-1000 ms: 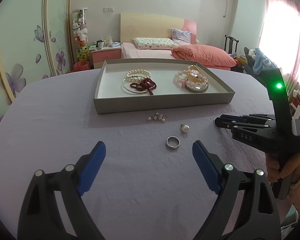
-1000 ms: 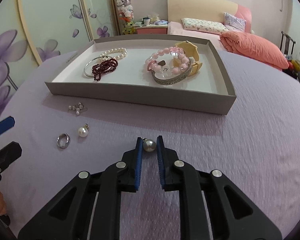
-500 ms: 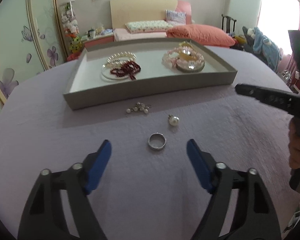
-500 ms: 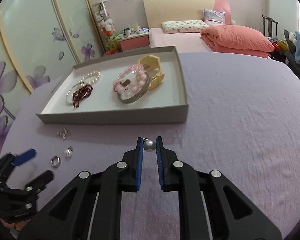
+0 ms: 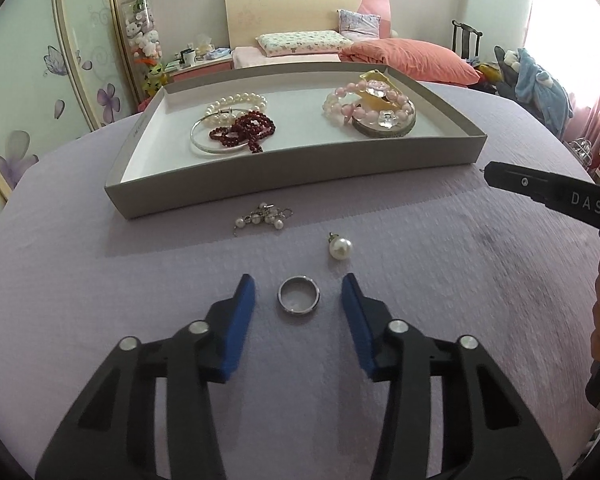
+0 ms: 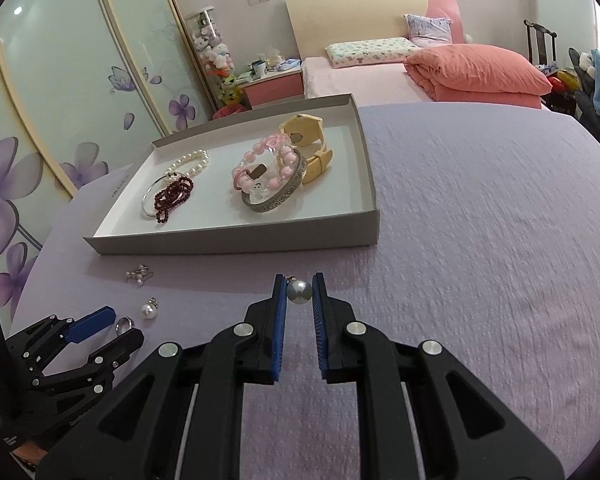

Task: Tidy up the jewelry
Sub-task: 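Grasp the silver ring with the left tool while the right holds the pearl earring, then carry the ring and pearl earring into the tray and open both tools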

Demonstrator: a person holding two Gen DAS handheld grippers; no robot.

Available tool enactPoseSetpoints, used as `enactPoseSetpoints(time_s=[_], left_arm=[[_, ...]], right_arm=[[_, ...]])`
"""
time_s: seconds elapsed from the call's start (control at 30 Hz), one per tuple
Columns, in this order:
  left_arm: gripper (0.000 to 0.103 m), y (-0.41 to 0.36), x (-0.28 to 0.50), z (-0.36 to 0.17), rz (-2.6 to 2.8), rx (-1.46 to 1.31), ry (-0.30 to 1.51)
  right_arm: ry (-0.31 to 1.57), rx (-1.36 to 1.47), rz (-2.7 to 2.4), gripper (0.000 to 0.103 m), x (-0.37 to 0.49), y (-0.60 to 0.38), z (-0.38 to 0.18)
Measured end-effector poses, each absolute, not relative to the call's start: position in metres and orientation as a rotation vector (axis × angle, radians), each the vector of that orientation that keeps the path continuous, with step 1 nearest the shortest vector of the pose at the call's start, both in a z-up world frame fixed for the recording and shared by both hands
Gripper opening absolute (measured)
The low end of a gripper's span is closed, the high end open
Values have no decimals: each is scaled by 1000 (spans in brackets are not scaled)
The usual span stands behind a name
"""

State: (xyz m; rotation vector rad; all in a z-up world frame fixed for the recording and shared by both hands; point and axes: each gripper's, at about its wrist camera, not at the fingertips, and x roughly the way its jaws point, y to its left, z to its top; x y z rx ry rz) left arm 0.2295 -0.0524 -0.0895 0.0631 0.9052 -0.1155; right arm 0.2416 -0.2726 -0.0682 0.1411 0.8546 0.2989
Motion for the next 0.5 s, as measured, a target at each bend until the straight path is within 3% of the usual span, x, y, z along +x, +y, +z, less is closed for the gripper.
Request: enactPoseSetpoints(time_s=[0.1,0.13,0.5], left_arm=[[24,-53,230,-89,-120,69,901],[22,-54,230,-89,-120,69,901],[22,-24,220,-88,-94,30,900]], right_arm=[[851,138,304,14,240,-268,-67],[851,139,306,14,240,-267,-67],[838,128,341,14,234,-254,-62]])
